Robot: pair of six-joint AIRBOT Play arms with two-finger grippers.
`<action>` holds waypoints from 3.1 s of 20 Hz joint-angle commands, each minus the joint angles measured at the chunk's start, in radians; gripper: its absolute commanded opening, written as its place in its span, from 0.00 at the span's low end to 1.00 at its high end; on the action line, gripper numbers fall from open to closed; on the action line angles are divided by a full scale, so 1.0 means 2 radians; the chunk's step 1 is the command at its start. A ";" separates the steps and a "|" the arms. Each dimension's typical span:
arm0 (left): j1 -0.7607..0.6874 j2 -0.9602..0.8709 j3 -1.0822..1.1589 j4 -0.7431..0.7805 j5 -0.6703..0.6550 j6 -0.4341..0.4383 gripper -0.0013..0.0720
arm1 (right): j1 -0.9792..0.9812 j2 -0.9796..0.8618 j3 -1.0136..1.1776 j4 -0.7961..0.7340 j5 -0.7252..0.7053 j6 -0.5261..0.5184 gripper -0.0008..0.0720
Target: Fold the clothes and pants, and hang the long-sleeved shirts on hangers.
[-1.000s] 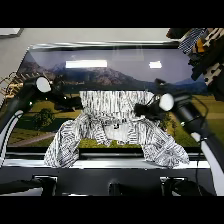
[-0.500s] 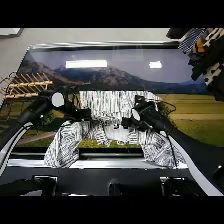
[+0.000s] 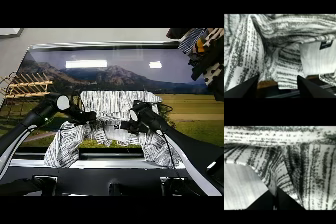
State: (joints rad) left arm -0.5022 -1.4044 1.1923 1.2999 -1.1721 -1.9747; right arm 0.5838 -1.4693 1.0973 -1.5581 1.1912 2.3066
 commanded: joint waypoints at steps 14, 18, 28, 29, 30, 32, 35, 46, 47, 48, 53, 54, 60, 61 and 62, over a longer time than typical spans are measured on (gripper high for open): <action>-0.095 -0.064 0.000 0.050 0.041 -0.124 0.79 | 0.001 0.018 0.000 0.007 0.031 -0.003 0.05; -0.095 -0.085 0.000 0.048 0.077 -0.130 0.77 | 0.001 0.036 0.000 0.007 0.032 -0.003 0.05; -0.026 -0.007 0.122 0.052 -0.048 -0.015 0.04 | -0.001 0.115 0.107 -0.032 0.147 -0.019 0.05; -0.024 0.004 0.142 0.054 -0.068 -0.008 0.04 | -0.001 0.122 0.136 -0.030 0.170 -0.019 0.05; -0.024 0.015 0.160 0.054 -0.089 -0.005 0.04 | -0.001 0.126 0.163 -0.029 0.195 -0.019 0.05; -0.030 0.036 0.178 0.053 -0.122 -0.005 0.04 | -0.001 0.133 0.219 -0.028 0.241 -0.018 0.05; -0.047 0.069 0.178 0.053 -0.159 -0.010 0.04 | -0.001 0.147 0.267 -0.012 0.274 -0.016 0.05; -0.061 0.062 0.051 0.035 -0.033 -0.047 0.04 | 0.001 0.160 0.096 0.001 0.141 0.007 0.05; -0.061 0.047 0.049 0.034 -0.025 -0.047 0.04 | 0.001 0.160 0.069 0.011 0.107 0.021 0.05; -0.061 0.031 0.049 0.029 -0.020 -0.047 0.04 | 0.001 0.160 0.049 0.017 0.079 0.033 0.05; -0.037 0.005 0.049 -0.047 0.012 0.021 0.63 | 0.001 0.148 0.015 0.015 0.014 0.051 0.05; -0.015 0.011 0.049 -0.053 -0.002 0.036 0.65 | 0.001 0.148 0.015 0.015 0.012 0.051 0.05; 0.253 0.120 -0.028 -0.023 -0.031 0.169 0.76 | 0.001 0.148 0.015 0.017 0.022 0.047 0.05; 0.309 0.129 -0.040 -0.015 -0.032 0.220 0.76 | 0.001 0.148 0.015 0.020 0.024 0.047 0.05; 0.356 0.130 -0.043 0.003 -0.041 0.258 0.76 | 0.001 0.148 0.015 0.020 0.025 0.047 0.05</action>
State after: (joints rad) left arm -0.0490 -1.2026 1.1641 1.2613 -1.2373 -1.6871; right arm 0.5846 -1.1732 1.1286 -1.5249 1.2377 2.4031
